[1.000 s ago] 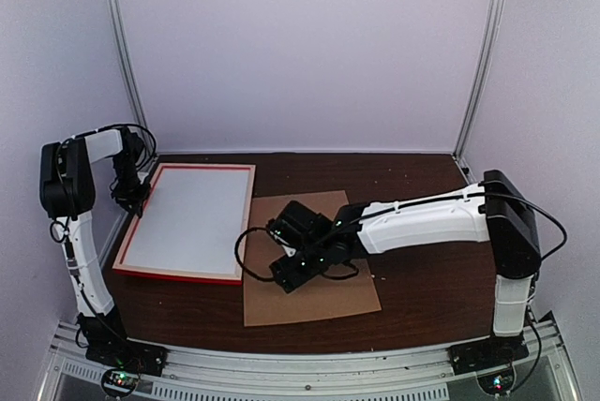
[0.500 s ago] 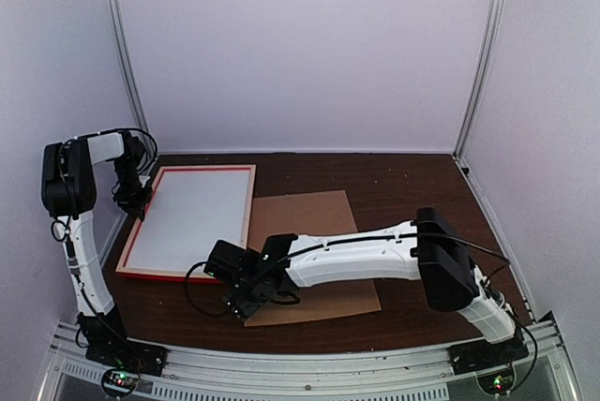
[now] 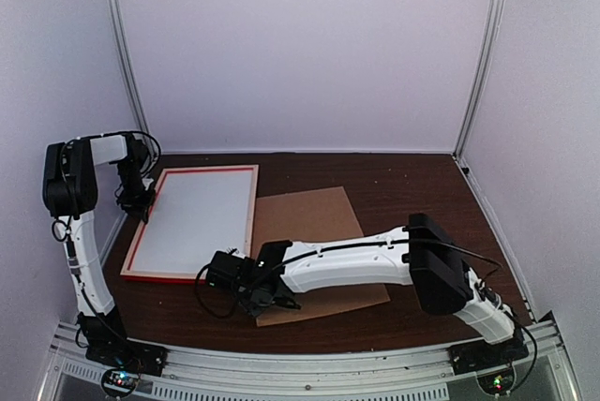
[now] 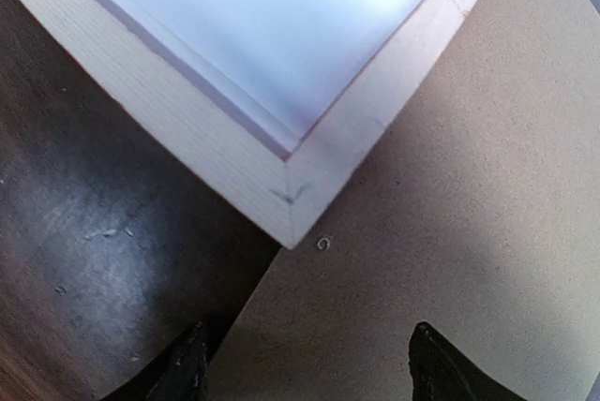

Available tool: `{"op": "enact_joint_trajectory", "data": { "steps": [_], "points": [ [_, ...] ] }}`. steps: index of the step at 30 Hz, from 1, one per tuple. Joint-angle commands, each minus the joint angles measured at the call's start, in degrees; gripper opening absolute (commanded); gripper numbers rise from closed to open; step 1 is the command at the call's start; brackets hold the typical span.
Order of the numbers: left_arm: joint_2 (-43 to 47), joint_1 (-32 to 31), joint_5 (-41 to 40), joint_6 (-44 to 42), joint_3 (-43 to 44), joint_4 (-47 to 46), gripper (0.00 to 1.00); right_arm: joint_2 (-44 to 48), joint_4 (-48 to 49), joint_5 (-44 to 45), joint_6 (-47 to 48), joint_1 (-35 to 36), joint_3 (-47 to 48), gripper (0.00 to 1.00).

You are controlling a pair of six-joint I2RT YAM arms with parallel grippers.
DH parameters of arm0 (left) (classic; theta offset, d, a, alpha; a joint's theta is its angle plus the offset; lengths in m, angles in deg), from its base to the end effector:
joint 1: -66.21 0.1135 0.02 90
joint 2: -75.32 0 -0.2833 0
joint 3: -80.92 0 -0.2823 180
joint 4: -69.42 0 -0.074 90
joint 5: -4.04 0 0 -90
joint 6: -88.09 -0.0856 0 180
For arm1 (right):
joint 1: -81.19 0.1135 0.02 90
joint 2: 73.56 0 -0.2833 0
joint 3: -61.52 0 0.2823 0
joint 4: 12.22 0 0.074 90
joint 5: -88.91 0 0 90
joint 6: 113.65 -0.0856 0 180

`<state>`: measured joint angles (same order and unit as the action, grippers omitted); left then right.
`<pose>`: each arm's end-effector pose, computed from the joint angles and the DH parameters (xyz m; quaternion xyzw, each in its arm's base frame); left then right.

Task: Put the photo into the frame
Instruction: Move the frame body to the center of the board.

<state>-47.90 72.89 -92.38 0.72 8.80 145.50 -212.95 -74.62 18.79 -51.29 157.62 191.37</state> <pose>0.4394 0.0611 0.1168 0.0803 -0.9951 -0.0555 0.0143 0.1600 0.5389 0.1042 -0.3771 0.8971 0.0170 0.2295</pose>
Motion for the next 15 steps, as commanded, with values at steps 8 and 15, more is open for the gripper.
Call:
{"op": "enact_joint_trajectory", "data": {
  "steps": [8, 15],
  "points": [
    [2.4, -5.4, -2.6, -0.7, -1.4, -0.8, 0.07, 11.8, 6.8, 0.7, -9.4, -5.9, -23.3, 0.62],
    [5.1, -6.5, 1.0, 1.0, -4.1, -0.9, 0.07, 18.5, 14.5, 0.0, -14.8, -8.7, -36.4, 0.54]
  ]
}}
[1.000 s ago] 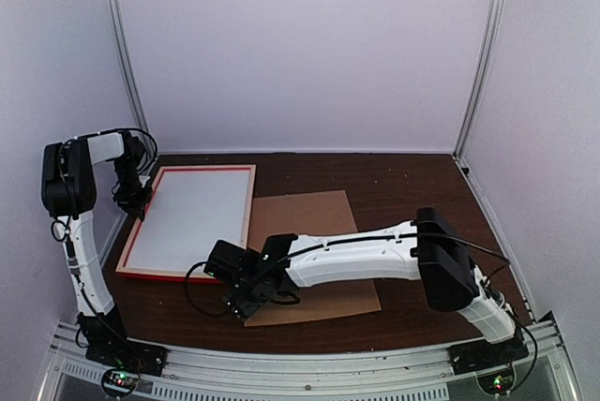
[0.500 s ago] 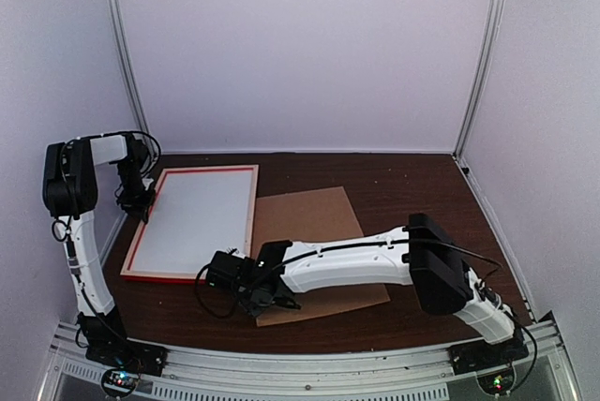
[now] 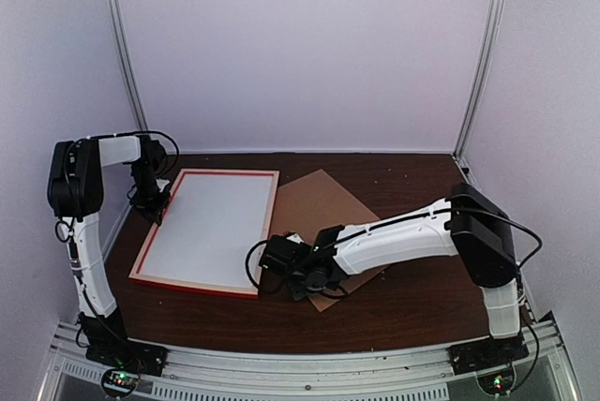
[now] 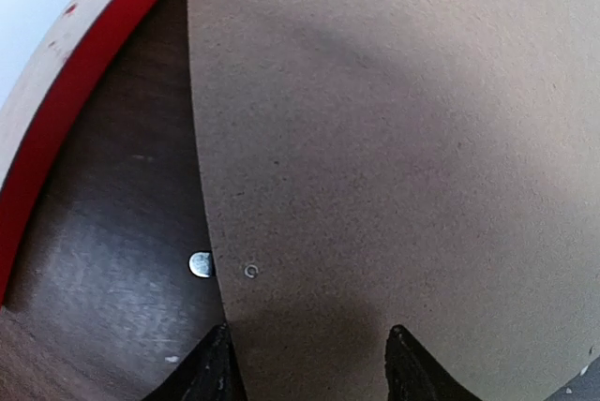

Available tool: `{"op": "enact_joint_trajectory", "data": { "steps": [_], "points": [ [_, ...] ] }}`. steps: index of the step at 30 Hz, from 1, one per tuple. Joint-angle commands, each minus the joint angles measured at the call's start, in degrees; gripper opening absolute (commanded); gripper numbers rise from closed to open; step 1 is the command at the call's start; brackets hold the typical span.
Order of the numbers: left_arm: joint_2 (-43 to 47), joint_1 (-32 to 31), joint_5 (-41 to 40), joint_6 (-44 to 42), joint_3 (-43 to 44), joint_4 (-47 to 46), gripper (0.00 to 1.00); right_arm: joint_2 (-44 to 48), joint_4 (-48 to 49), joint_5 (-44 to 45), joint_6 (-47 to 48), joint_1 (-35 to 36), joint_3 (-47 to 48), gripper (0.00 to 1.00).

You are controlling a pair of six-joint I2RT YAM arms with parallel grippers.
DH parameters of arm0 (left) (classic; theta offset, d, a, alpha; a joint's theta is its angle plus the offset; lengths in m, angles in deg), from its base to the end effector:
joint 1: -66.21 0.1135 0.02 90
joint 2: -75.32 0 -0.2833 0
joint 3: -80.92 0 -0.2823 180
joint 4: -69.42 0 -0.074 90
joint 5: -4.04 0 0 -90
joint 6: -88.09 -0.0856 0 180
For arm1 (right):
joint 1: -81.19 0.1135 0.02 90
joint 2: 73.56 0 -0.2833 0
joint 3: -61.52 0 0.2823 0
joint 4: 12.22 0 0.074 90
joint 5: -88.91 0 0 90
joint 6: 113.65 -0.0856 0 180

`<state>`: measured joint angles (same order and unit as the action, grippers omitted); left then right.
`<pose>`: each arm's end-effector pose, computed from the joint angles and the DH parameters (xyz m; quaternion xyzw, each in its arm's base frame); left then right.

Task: Put the photo into the frame
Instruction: Move the frame body to the center of the board.

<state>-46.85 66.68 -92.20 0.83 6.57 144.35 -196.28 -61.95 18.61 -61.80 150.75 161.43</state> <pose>0.4374 0.0129 0.1140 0.0273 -0.9981 -0.0547 0.0116 0.1946 0.4395 0.0949 -0.2386 0.9445 0.0210 0.2247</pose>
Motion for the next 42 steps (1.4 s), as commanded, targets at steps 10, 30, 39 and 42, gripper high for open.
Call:
{"op": "enact_joint_trajectory", "data": {
  "steps": [10, 30, 39, 42],
  "points": [
    [11.7, -4.0, 7.6, 5.1, -10.3, -2.0, 0.07, 11.0, 6.3, 3.0, -10.7, -3.4, -19.4, 0.44],
    [15.8, -10.9, 13.4, 12.5, -18.2, -9.0, 0.07, 34.2, 11.6, -0.6, -11.0, -6.3, -36.3, 0.54],
    [13.6, -8.1, 13.0, 13.0, -15.5, -9.3, 0.05, 37.7, 12.5, -7.3, 1.2, -21.1, -36.1, 0.74],
    [14.1, -5.9, 13.2, 12.0, -14.2, -8.1, 0.05, 37.4, 12.7, -9.2, 4.4, -25.8, -35.4, 0.74]
  ]
}}
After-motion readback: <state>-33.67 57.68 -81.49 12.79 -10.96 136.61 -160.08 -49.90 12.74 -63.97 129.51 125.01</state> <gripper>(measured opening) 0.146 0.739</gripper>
